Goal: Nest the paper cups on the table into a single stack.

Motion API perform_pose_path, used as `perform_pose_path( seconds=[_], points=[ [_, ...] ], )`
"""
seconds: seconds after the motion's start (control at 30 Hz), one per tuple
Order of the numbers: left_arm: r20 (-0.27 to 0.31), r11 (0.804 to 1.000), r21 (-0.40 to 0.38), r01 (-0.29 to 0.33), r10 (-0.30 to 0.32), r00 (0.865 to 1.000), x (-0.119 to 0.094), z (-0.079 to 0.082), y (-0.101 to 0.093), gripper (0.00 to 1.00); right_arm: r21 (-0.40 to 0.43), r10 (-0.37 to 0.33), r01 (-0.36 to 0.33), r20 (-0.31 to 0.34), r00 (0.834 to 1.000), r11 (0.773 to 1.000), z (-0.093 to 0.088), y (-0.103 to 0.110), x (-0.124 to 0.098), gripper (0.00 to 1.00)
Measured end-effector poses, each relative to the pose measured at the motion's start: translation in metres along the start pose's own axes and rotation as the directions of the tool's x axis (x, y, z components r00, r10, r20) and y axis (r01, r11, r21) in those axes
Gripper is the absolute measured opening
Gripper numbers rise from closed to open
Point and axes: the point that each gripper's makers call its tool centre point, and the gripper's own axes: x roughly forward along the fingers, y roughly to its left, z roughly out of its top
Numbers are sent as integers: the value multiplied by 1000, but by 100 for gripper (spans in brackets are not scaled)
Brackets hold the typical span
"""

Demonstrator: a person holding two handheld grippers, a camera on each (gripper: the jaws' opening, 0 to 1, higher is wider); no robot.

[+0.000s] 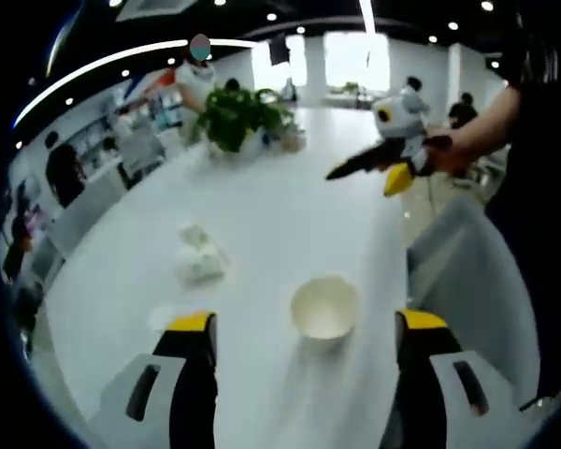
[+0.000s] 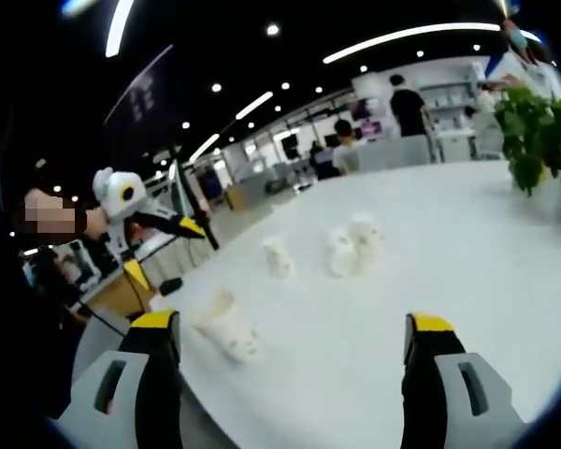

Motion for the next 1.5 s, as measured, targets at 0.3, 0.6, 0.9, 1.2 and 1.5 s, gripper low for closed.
perform_pose_path(
  seconds=[0.3, 0.6, 0.9, 1.2, 1.5],
  points=[
    [64, 997, -56, -46, 49, 997, -15, -9, 12, 82, -7, 5, -5, -4, 1000, 1000, 2, 6, 5, 98],
    [125, 989, -132, -71, 88, 988, -23, -18, 17, 90, -9, 0, 0, -8, 1000, 1000, 4, 8, 7, 98],
    [165, 974, -200, -104, 138, 977, -32, -24, 19, 99, -12, 3, -3, -10, 1000, 1000, 6, 11, 11, 98],
    [191, 965, -232, -124, 171, 967, -38, -29, 20, 100, -25, 12, -13, -24, 1000, 1000, 4, 12, 12, 98],
    [216, 964, -220, -152, 200, 956, -47, -27, 26, 100, -31, 7, -8, -26, 1000, 999, 8, 10, 10, 98]
  ],
)
